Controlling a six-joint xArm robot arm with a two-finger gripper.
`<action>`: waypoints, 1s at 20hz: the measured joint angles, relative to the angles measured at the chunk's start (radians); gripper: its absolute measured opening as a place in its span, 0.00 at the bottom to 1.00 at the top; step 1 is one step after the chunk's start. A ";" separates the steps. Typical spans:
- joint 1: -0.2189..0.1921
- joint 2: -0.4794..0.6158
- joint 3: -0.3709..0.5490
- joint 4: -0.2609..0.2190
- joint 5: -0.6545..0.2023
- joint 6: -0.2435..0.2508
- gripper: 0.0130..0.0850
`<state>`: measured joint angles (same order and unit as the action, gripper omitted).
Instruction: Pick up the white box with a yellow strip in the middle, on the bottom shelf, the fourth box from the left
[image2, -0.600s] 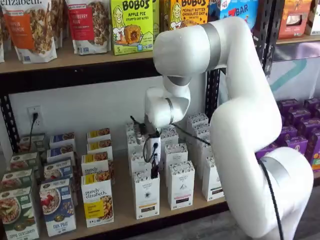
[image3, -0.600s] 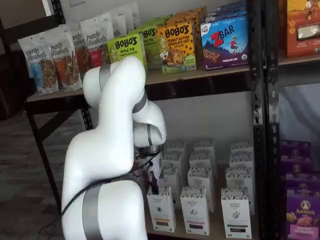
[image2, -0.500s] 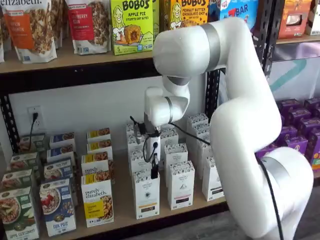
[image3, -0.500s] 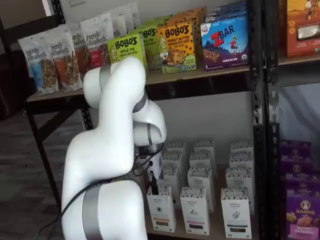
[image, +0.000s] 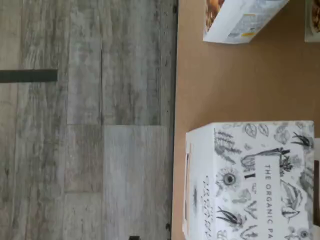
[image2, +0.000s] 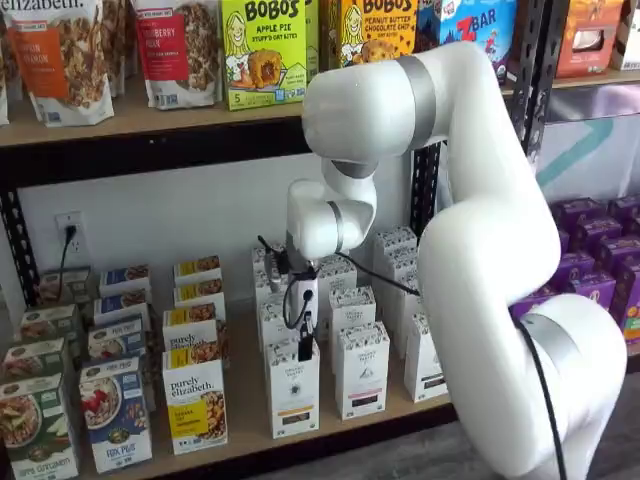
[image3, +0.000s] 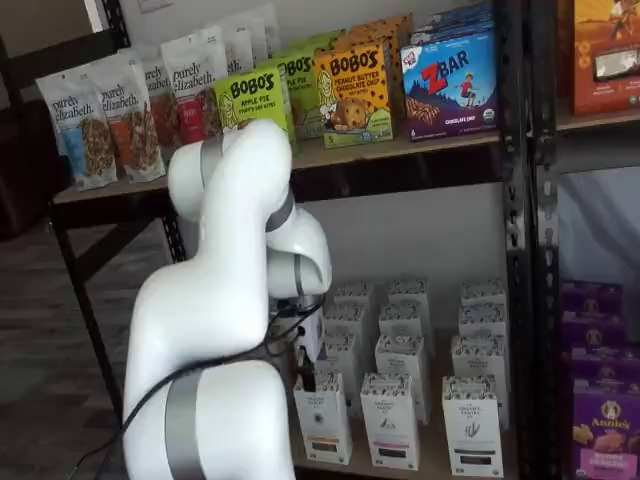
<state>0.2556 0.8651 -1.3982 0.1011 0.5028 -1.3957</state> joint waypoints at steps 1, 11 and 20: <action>-0.002 0.006 -0.007 0.001 0.000 -0.003 1.00; -0.017 0.080 -0.108 -0.008 0.052 -0.008 1.00; -0.016 0.151 -0.184 -0.040 0.068 0.020 1.00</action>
<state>0.2396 1.0157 -1.5824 0.0608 0.5706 -1.3755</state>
